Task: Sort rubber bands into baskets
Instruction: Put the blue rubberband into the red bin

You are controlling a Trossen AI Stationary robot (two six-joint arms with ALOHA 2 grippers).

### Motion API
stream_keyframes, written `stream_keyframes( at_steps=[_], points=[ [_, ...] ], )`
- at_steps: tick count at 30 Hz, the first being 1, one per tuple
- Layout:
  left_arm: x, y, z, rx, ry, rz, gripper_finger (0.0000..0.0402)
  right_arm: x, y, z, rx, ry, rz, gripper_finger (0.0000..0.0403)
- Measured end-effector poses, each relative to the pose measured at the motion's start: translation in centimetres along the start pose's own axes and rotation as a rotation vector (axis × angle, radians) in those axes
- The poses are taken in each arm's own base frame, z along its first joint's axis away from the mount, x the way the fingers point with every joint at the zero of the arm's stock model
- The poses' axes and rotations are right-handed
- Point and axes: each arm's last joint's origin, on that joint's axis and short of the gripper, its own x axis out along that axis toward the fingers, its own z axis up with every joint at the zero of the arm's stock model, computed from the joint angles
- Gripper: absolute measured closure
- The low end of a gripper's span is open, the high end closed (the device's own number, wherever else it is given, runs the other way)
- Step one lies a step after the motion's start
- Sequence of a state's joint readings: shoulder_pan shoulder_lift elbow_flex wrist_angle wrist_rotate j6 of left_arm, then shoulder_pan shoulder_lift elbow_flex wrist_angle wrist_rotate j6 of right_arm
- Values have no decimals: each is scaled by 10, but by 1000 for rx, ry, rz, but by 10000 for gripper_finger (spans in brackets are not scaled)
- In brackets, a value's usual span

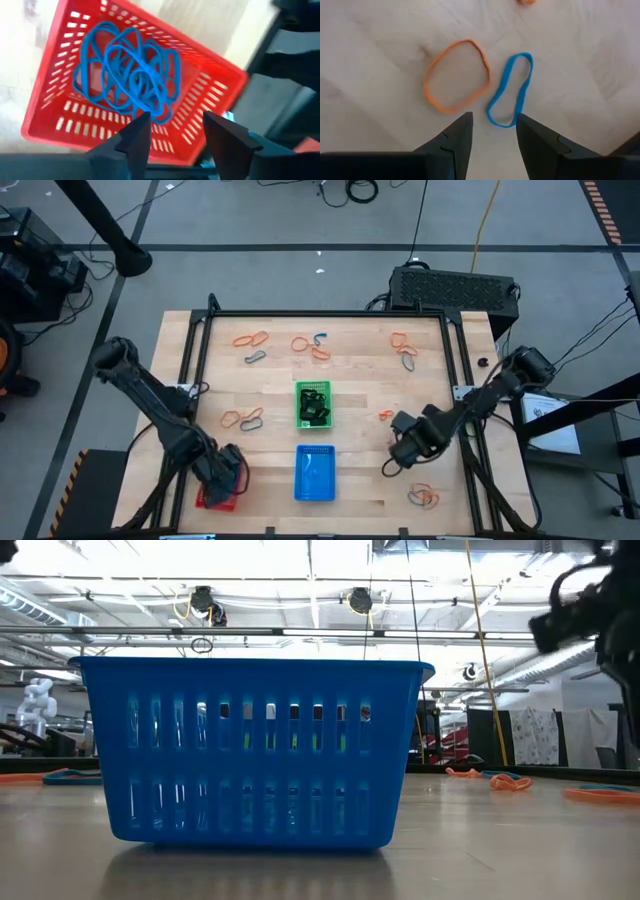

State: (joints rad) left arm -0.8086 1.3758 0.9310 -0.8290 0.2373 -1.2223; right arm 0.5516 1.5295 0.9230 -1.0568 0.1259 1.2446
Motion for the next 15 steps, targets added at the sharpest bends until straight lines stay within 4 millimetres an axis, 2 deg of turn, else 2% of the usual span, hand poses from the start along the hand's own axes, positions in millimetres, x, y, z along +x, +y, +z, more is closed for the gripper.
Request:
stream_keyframes(
  at_steps=[5, 10, 15],
  points=[
    [-25, 6, 6, -23, -48, -90, 206, 13, -6, 1, 51, 33, -8, 259],
    [-50, 9, 16, -6, -208, -142, 205, 23, -14, -2, 144, 44, -59, 259],
    [-62, 11, 29, 53, -333, -170, 205, 35, -12, -4, 176, 66, 11, 259]
  ],
)
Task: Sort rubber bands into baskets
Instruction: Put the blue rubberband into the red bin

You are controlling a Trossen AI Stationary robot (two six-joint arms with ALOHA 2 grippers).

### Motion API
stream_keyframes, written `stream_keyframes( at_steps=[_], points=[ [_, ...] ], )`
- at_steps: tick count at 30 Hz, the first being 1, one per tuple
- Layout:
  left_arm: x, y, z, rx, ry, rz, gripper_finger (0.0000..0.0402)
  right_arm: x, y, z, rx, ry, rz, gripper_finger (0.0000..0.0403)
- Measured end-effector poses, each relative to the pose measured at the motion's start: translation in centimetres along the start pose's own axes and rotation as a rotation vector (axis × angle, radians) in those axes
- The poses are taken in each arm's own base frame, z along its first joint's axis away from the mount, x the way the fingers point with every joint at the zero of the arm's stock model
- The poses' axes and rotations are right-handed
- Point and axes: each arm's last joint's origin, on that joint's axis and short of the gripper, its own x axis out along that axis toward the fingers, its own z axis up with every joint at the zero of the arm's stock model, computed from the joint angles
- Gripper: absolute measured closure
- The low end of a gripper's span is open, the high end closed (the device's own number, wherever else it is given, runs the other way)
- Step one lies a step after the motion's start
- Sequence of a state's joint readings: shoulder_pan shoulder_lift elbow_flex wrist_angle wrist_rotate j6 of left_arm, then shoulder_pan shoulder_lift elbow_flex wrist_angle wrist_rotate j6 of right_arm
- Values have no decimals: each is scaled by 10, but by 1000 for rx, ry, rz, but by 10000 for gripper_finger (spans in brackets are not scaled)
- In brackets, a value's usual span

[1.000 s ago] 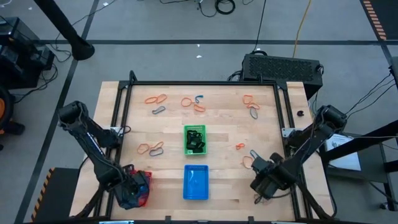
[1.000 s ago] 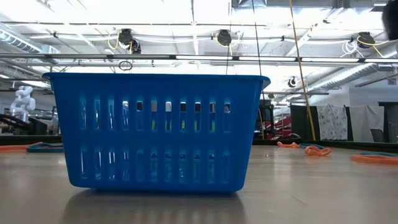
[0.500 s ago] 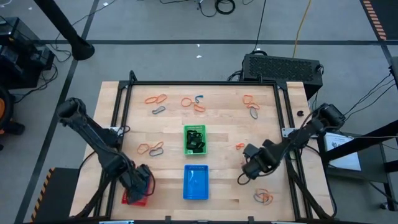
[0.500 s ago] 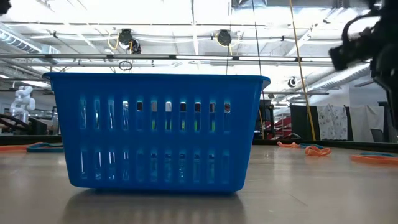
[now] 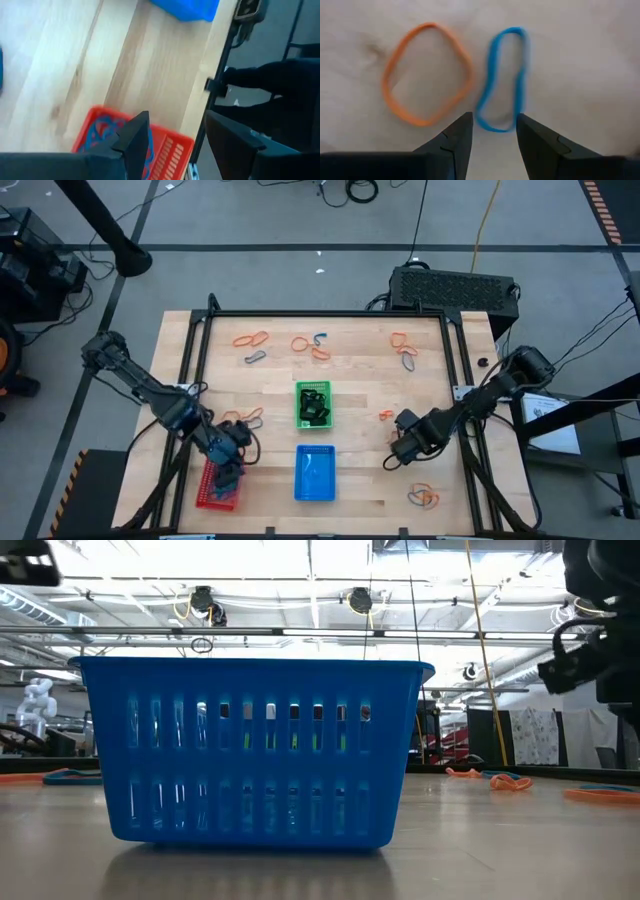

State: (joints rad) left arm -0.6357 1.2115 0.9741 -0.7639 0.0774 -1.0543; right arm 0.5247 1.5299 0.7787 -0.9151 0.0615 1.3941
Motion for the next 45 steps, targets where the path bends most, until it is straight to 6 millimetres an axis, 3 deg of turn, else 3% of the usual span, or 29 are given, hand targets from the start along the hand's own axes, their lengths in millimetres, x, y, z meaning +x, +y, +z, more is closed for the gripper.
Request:
stream_keyframes(
  at_steps=[6, 9, 12, 14, 18, 21, 25, 30, 33, 38, 45],
  points=[
    [-3, -2, 23, 62, -118, -95, 205, 23, -7, -4, 116, 61, 77, 271],
    [-7, -8, 38, 108, -231, -191, 205, 25, -8, -8, 143, 60, 80, 310],
    [-12, -12, 52, 160, -357, -249, 205, 21, -9, -10, 134, 57, 101, 375],
    [-16, -13, 60, 190, -440, -254, 205, 16, -11, -10, 137, 48, 116, 393],
    [-21, -13, 71, 227, -582, -233, 205, -2, -18, -11, 172, 44, 110, 401],
    [-15, -18, 77, 285, -652, -237, 205, -26, -11, -7, 198, -8, 219, 402],
    [5, -22, 86, 337, -717, -287, 205, -64, 4, -2, 191, -149, 359, 402],
    [39, -24, 115, 291, -844, -386, 205, -115, 31, 5, 151, -362, 586, 403],
    [61, -25, 130, 357, -931, -458, 205, -138, 45, 9, 112, -448, 676, 403],
    [81, -26, 144, 545, -1077, -414, 205, -159, 67, 13, 55, -503, 803, 403],
    [83, -34, 144, 882, -1123, -288, 206, -166, 88, 16, 34, -516, 915, 402]
  ],
)
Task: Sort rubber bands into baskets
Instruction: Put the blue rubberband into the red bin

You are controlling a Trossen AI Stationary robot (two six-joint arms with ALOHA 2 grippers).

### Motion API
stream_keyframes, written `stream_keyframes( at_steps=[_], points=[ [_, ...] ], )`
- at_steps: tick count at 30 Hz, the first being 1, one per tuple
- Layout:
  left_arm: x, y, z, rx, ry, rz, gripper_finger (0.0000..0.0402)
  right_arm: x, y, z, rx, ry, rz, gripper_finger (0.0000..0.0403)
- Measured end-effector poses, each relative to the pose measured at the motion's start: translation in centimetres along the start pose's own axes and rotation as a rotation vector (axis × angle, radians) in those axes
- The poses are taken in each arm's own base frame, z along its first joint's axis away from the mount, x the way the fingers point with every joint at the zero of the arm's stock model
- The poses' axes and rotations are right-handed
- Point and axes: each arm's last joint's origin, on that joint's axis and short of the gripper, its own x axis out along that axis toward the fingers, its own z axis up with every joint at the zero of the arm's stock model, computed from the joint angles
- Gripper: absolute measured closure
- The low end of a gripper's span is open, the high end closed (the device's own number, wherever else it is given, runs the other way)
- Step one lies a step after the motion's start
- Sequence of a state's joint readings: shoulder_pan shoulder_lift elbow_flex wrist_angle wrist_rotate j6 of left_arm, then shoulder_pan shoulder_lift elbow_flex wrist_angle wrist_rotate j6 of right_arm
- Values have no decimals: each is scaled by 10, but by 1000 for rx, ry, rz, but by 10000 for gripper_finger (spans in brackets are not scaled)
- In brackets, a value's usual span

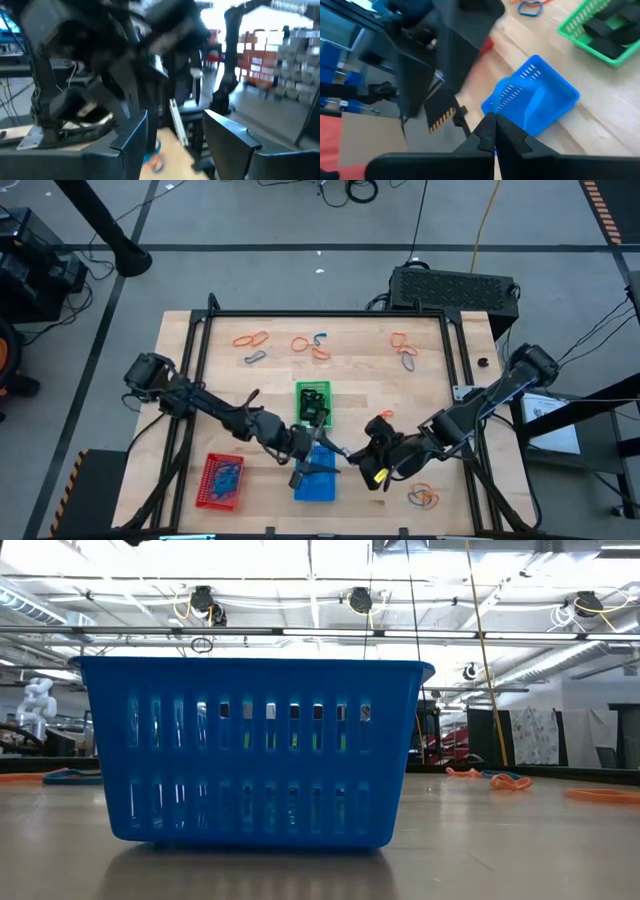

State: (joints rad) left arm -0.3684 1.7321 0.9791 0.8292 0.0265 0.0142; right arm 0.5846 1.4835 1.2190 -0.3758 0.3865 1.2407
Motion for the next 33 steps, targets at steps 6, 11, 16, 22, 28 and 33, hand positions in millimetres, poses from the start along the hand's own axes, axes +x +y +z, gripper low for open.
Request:
stream_keyframes(
  at_steps=[6, 11, 16, 22, 28, 33],
  points=[
    [-2, 4, -10, 46, 126, 7, 206, 1, 7, 0, 22, -16, 64, 402],
    [-2, 5, -12, 48, 143, 13, 206, 0, 8, 0, 28, -18, 72, 402],
    [-2, 9, -12, 42, 142, 32, 208, 0, 8, 0, 29, -19, 71, 402],
    [-2, 8, -12, 41, 146, 36, 278, 0, 8, 0, 29, -19, 72, 402],
    [-2, 10, -12, -74, 140, 3, 391, 0, 8, 0, 20, -21, 75, 401],
    [-2, 11, -12, -124, 135, 8, 395, 0, 8, 1, -16, -24, 74, 367]
  ],
)
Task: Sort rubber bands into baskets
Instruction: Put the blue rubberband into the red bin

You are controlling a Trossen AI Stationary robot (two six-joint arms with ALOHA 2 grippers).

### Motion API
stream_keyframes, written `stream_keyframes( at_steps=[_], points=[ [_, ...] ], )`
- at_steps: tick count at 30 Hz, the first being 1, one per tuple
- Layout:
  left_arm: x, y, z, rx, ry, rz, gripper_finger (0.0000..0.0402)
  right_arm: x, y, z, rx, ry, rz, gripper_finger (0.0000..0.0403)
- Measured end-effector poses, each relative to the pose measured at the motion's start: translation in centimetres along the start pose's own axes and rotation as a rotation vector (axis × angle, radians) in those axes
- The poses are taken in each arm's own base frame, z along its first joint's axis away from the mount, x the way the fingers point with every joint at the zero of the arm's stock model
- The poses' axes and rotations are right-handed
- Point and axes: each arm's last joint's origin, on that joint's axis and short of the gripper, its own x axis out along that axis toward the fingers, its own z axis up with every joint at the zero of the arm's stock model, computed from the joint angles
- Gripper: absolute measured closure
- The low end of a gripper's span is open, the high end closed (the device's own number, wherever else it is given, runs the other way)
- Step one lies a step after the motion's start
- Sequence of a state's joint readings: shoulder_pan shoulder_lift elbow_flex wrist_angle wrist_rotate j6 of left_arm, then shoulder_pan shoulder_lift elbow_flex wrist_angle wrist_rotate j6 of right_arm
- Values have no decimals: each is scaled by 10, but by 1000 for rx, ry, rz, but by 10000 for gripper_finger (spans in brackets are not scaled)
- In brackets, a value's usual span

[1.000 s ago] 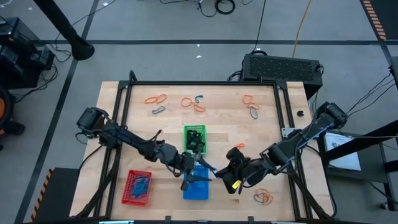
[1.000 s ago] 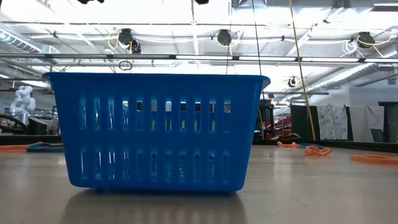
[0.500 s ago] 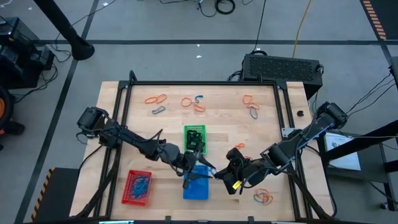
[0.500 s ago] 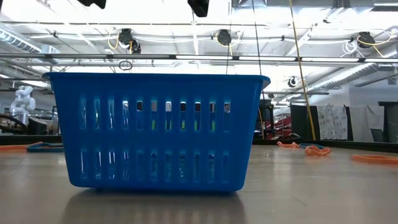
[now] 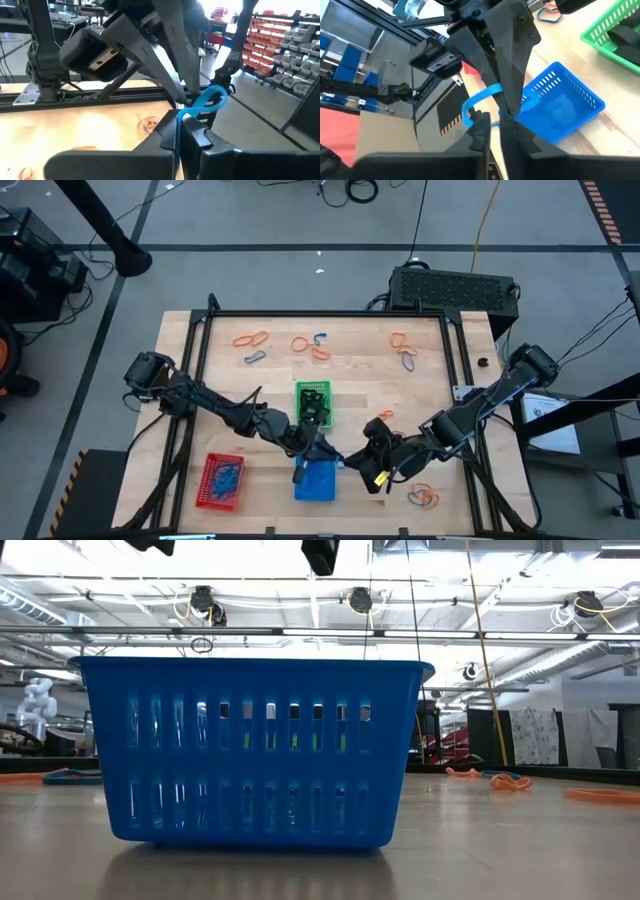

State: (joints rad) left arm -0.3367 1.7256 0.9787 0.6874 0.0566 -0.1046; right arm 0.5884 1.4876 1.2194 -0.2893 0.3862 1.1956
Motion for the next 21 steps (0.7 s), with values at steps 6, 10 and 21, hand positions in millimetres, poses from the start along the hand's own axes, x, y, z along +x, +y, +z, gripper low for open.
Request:
stream_keyframes(
  at_steps=[6, 10, 21],
  points=[
    [-1, 0, 2, -21, -3, 0, 398, -7, -3, 6, -73, 11, -23, 291],
    [-11, -3, 19, -20, -21, -1, 399, -17, -8, 8, -99, 39, -60, 248],
    [-74, -21, 43, -224, 345, 37, 400, -23, -15, 8, -256, 78, -127, 202]
  ],
)
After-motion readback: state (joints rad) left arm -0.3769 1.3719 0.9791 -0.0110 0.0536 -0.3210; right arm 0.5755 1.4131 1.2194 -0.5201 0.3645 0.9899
